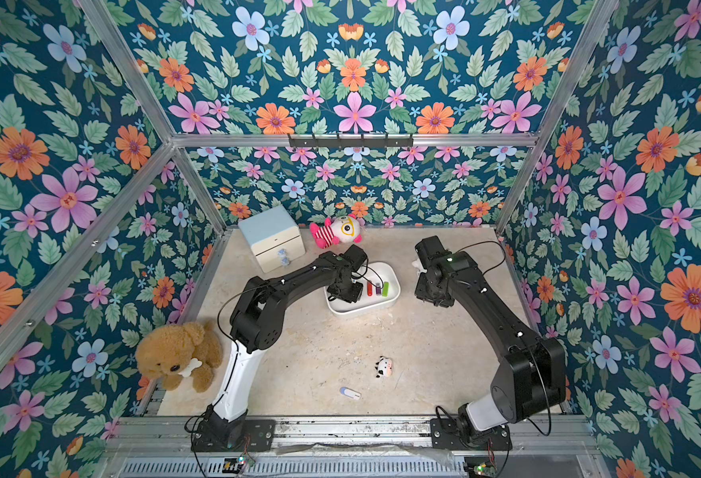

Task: Put the usb flash drive into the storage box
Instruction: Place the USB flash in the storage box.

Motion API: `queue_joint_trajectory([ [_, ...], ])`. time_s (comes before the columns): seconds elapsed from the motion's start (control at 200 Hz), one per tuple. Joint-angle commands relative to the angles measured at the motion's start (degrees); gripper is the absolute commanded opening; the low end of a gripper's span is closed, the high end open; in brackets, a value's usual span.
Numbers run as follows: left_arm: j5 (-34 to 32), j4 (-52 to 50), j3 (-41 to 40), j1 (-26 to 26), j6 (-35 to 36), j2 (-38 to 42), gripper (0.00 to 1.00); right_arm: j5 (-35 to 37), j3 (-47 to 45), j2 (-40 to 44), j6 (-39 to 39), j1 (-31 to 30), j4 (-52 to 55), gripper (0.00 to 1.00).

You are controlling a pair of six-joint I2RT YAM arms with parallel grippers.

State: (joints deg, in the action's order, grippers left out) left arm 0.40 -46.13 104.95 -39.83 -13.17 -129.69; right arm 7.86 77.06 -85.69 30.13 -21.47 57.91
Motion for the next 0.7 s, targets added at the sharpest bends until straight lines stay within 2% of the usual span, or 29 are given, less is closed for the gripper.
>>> queue_joint_trajectory([
  [0.0, -0.77, -0.89, 0.23, -0.16, 0.03, 0.14, 0.05, 0.32, -0.27, 0.52, -0.25, -0.06, -0.21, 0.46],
  [0.15, -0.91, -1.07, 0.16, -0.16, -0.34, 0.13, 0.11, -0.05, -0.50, 0.57, -0.32, -0.06, -0.50, 0.46],
  [0.235, -0.67, -1.07, 0.04, -0.24, -0.34, 0.14, 0.21, 0.29, -0.66, 0.61, -0.43, -0.09, -0.58, 0.46],
  [0.385, -0.84, -1.16, -0.01, -0.33, -0.41, 0.40, 0.28, 0.39, -1.21, 0.79, -0.45, -0.06, -0.78, 0.46],
  [0.495, -1.02, -1.07, -0.10, -0.33, -0.54, 0.73, 0.37, 0.31, -1.38, 0.92, -0.42, -0.06, -0.78, 0.46],
  [0.695, -0.92, -1.05, 0.31, -0.33, -1.24, 1.95, 0.38, 0.39, -1.89, 1.86, -0.42, -0.06, -1.28, 0.46],
])
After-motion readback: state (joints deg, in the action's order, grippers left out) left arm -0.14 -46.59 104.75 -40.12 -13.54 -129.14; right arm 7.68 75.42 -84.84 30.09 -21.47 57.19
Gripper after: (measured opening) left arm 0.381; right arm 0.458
